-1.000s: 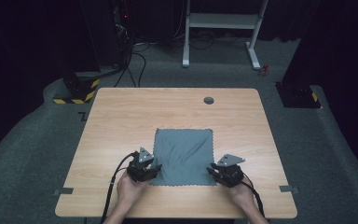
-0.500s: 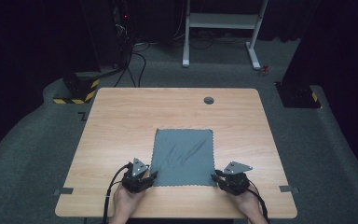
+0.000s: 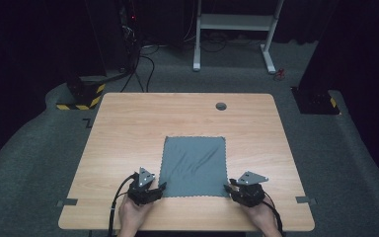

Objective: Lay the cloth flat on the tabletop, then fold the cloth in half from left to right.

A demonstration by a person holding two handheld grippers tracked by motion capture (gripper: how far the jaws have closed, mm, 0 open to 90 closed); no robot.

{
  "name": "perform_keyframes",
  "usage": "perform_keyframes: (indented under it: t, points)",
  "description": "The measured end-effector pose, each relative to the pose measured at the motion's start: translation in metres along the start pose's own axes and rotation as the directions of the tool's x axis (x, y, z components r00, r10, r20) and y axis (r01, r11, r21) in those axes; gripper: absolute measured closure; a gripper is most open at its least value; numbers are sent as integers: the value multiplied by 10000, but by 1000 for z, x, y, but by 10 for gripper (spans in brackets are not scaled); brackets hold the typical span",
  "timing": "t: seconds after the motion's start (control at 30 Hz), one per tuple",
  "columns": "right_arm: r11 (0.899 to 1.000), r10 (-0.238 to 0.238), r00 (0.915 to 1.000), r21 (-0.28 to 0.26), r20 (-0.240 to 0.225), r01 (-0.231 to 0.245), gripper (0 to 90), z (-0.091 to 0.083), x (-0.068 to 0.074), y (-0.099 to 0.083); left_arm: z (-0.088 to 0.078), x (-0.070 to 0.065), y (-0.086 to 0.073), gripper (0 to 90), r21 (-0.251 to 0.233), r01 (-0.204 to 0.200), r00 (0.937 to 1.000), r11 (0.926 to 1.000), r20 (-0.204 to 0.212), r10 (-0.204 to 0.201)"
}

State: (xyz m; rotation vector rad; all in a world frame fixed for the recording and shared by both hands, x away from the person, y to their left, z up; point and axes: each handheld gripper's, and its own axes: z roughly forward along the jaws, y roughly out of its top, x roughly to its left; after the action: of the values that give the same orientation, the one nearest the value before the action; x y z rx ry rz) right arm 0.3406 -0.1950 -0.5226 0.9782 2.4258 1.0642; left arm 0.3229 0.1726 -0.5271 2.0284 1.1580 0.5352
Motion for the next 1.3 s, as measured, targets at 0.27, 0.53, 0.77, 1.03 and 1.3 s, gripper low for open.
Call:
perform_keyframes:
  t: [0.27,0.53,0.77,1.03,1.3]
  points:
    - [9998,158,9999,-92,15,-158,618,3,3,3,0,0,0,347,36,-26,9997,10000,254,25]
    - [9990,-16,9991,-440,-435,-3,602,12,15,24,-1,15,5,326,222,503,9918,9985,1162,-525]
    - [9974,-667,9960,-317,-601,649,600,23,33,40,5,36,28,336,91,835,9908,9965,1061,-839]
    - [9965,-827,9928,-173,-863,815,593,32,44,56,19,56,50,347,148,923,9918,9956,874,-933]
    - [9915,-1279,9839,73,-1246,1298,603,46,60,77,41,64,73,385,318,679,9963,9972,506,-695]
